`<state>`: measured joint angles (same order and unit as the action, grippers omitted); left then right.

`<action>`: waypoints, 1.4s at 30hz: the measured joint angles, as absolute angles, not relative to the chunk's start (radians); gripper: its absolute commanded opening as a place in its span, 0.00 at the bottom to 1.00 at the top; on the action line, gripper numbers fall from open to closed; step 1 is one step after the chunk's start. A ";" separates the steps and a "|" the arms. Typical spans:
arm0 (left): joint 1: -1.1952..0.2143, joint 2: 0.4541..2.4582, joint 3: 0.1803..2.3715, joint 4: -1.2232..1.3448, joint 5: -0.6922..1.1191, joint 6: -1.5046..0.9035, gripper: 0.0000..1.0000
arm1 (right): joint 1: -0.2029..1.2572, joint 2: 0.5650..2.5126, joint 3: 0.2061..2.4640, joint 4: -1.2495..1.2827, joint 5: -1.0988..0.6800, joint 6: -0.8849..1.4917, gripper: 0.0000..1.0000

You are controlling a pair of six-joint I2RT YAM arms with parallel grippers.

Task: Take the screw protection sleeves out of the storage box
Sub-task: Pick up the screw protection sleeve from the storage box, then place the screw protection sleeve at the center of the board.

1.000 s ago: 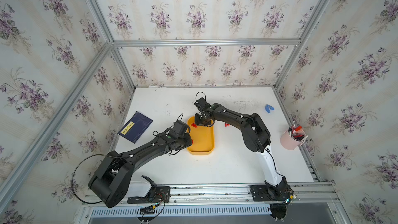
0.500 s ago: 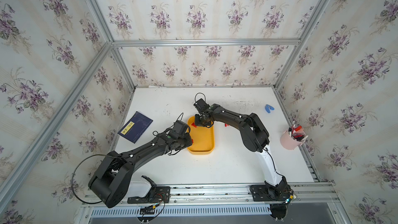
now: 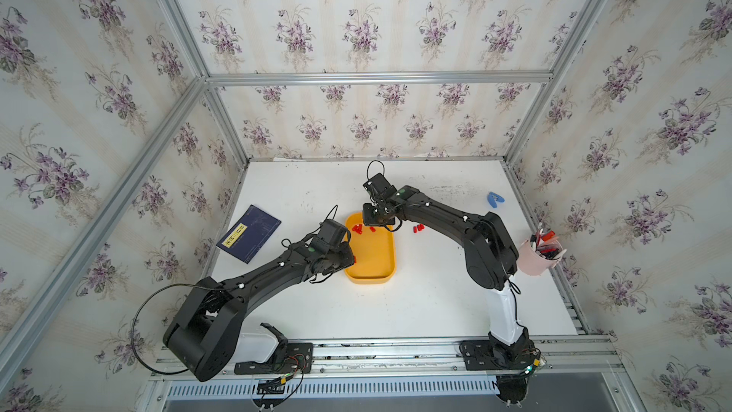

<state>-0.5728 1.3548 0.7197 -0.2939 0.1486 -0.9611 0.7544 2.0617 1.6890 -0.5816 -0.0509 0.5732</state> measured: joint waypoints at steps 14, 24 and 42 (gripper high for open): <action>-0.573 1.356 0.729 -0.303 0.136 -0.961 0.41 | 0.638 1.753 1.424 -0.676 0.059 0.414 0.15; -0.573 1.355 0.736 -0.322 0.129 -0.961 0.42 | 0.620 1.878 1.364 -0.657 0.081 0.359 0.15; -0.573 1.362 0.743 -0.334 0.119 -0.958 0.42 | 0.577 1.995 1.416 -0.618 0.096 0.310 0.16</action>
<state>-0.5728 1.3621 0.7429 -0.3340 0.1188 -0.9581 0.5770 1.9945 1.4158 -0.6178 0.0963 0.3099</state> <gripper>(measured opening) 0.416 0.161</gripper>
